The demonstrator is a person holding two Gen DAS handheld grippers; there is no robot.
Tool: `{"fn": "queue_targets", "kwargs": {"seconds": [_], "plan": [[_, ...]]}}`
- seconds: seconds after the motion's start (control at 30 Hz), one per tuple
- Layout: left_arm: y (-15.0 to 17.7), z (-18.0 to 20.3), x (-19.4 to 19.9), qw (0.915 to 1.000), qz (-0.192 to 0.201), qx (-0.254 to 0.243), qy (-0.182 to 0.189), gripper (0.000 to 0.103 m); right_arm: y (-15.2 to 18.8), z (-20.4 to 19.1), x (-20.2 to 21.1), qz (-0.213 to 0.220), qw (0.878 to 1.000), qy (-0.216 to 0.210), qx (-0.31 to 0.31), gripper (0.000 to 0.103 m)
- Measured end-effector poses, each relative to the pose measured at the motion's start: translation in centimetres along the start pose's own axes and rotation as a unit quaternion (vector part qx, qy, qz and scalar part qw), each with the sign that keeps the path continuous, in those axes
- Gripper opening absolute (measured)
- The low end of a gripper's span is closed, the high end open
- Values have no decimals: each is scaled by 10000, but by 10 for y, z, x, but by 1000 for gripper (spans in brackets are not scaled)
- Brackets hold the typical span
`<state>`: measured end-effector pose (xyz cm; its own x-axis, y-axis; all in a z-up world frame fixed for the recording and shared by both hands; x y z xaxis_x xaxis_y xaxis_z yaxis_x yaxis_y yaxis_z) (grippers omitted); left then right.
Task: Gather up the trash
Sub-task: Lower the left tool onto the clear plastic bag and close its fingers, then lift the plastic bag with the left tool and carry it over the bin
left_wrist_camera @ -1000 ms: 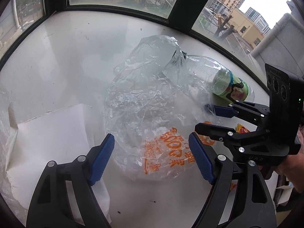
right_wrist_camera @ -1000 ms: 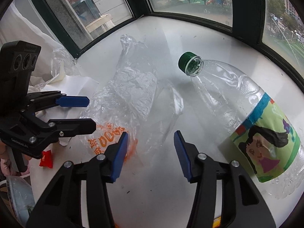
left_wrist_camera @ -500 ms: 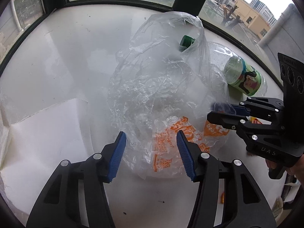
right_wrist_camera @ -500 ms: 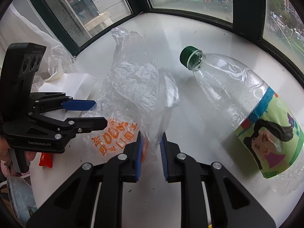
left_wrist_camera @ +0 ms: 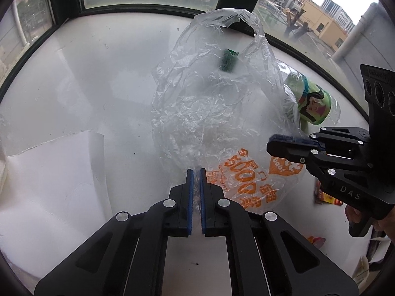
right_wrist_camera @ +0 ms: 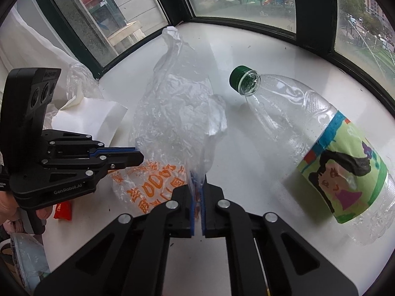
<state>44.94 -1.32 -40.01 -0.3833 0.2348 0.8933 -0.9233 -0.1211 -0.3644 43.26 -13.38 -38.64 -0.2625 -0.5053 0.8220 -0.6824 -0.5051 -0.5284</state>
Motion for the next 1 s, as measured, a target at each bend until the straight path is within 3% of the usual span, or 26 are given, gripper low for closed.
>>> {"fn": "queue_targets", "kwargs": {"seconds": [0.4, 0.7, 1.0], "plan": [[22, 26, 79, 9993, 222, 16, 301, 3, 7, -26, 91, 236, 9996, 70, -150, 5], [82, 35, 153, 9994, 264, 19, 242, 3, 36, -101, 148, 212, 9997, 50, 66, 5], [135, 21, 237, 9980, 601, 186, 65, 3, 49, -186, 188, 336, 9980, -121, 514, 5]]}}
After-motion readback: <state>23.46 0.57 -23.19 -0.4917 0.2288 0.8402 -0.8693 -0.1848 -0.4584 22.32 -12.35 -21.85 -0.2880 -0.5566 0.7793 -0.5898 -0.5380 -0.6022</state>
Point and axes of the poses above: each gripper's, at about its wrist camera, not at the fingertips, and x roughly against the way its jaws point, z to its right, y to its underside, the point moved 8 cm from there along -x, roughly the way its jaws point, and after that the axes turned 11 degrees about x, right-handed, at the moved point
